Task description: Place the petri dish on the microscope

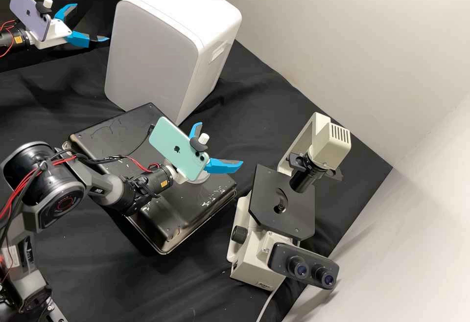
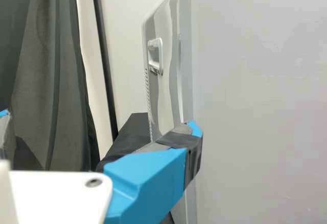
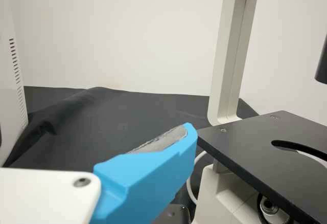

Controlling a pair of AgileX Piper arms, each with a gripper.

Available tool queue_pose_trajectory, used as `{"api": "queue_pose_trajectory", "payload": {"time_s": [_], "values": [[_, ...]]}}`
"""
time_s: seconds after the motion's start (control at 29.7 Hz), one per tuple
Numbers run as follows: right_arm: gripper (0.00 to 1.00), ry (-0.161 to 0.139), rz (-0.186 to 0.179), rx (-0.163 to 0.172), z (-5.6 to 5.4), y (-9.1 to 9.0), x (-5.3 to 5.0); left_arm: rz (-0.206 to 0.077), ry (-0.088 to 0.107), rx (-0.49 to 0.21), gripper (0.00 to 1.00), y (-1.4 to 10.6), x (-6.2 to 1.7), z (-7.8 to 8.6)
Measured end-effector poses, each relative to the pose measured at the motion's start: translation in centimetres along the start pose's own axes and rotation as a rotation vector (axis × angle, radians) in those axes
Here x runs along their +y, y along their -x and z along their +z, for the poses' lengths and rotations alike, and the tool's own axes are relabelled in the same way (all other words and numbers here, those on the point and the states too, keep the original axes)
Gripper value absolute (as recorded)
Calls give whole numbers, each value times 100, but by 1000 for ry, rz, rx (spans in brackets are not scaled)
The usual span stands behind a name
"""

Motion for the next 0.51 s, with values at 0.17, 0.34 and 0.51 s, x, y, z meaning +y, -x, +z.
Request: {"api": "queue_pose_trajectory", "payload": {"time_s": [0.17, 0.34, 0.51], "values": [[100, 0, 0, 0, 0, 0, 0, 0, 0, 0, 100, 0, 0, 0], [100, 0, 0, 0, 0, 0, 0, 0, 0, 0, 100, 0, 0, 0], [100, 0, 0, 0, 0, 0, 0, -1, -1, -8, 100, 0, -4, 20]]}}
